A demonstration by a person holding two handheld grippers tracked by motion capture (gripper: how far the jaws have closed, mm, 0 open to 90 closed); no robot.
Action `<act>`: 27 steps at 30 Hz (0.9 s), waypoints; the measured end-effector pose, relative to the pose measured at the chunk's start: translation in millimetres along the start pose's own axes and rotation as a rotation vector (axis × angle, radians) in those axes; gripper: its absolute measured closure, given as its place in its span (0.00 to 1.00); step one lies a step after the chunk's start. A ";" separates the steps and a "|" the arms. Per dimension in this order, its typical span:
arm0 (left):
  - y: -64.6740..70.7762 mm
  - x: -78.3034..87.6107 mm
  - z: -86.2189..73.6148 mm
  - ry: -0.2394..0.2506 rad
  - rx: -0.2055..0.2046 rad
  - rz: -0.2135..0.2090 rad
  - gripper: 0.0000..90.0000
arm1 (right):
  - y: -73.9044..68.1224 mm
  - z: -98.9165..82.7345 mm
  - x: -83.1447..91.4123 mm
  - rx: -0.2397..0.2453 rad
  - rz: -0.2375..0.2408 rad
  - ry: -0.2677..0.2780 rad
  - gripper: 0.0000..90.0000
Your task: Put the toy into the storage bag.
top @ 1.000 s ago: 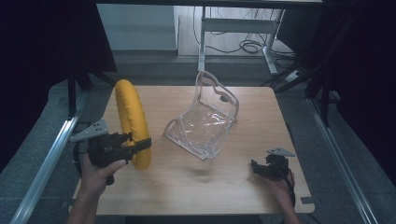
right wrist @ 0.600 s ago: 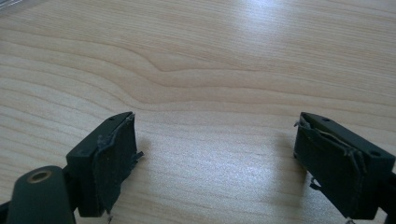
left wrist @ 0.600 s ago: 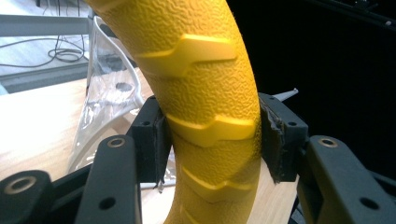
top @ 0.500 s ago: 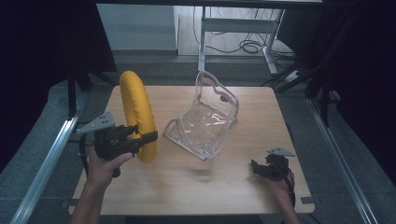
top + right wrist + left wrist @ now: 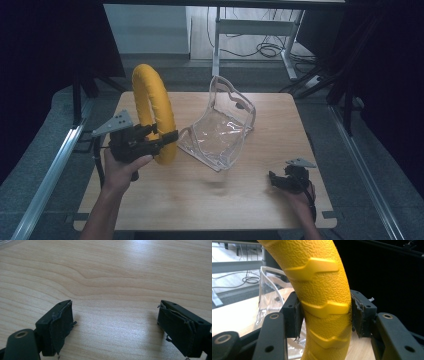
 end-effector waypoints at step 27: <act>37.0 -60.7 37.2 0.056 -0.147 0.033 0.54 | -0.2 0.1 0.0 -0.004 0.000 0.000 0.14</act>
Point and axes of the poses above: each handheld gripper's, and its own axes: x roughly backward along the jaws, z roughly out of its top, y roughly to its right, the point moved 1 cm from there along -x, roughly forward along the jaws, and after that the axes turned 12 degrees about y, right-handed, at the moved point
